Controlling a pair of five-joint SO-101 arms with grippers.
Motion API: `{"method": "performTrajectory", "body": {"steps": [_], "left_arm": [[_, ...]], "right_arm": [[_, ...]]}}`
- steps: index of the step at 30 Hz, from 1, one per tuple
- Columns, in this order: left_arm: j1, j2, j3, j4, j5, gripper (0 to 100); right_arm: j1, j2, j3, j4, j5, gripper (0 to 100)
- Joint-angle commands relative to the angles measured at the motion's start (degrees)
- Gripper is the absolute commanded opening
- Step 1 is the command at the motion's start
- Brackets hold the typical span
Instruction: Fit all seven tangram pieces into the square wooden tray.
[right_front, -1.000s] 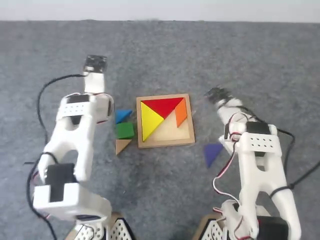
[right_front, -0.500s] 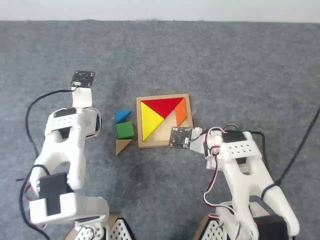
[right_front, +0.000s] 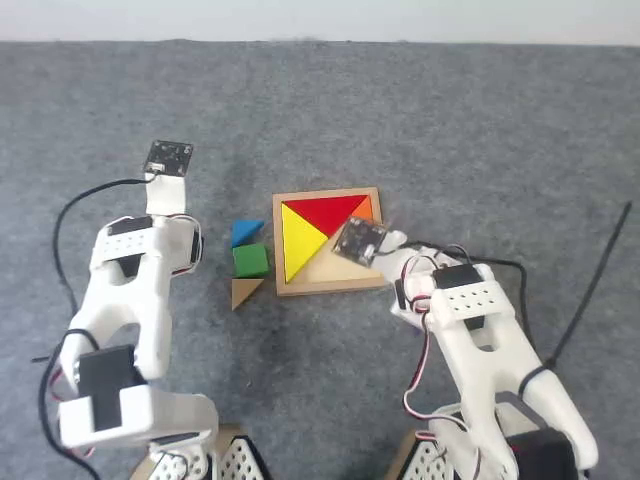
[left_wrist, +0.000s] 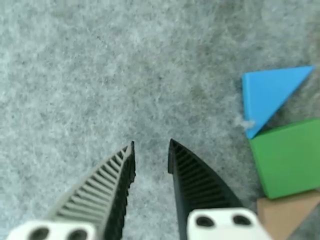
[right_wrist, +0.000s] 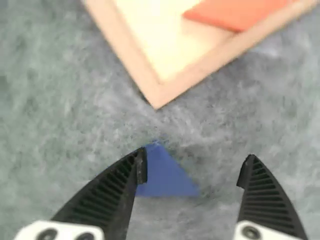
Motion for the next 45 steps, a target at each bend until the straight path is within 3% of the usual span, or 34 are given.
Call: {"method": "performTrajectory", "body": {"steps": [1,3,9,16,21,26,31,36,45], "left_arm": [[-0.3,-3.3,-0.3,-0.7,-0.8,10],[-0.3,-3.3,-0.3,-0.7,-0.8,10],[-0.3,-3.3,0.0,-0.6,-0.9,10],[-0.1,-3.7,1.4,-0.6,-4.8,10],[-0.2,-3.7,1.4,-0.6,-4.8,10],[-0.2,-3.7,1.4,-0.6,-5.0,10],[-0.2,-3.7,1.4,-0.6,-5.0,10],[-0.2,-3.7,1.4,-0.6,-5.0,10],[-0.2,-3.7,1.5,-0.6,-4.9,10]], "right_arm": [[0.6,-0.2,-0.5,1.3,-4.5,28.8],[2.4,-0.9,-0.8,3.4,0.2,28.8],[4.5,-0.8,-7.5,18.5,24.8,29.5],[1.5,3.3,-12.0,24.1,31.9,38.0],[-1.6,13.1,-12.1,17.2,31.7,38.0],[-1.8,21.4,-15.6,16.6,31.5,37.6],[-2.0,19.6,-16.2,16.0,27.3,23.9],[-1.8,14.9,-16.1,15.2,17.8,11.7],[0.4,12.8,-16.4,10.1,-0.6,11.3]]}}
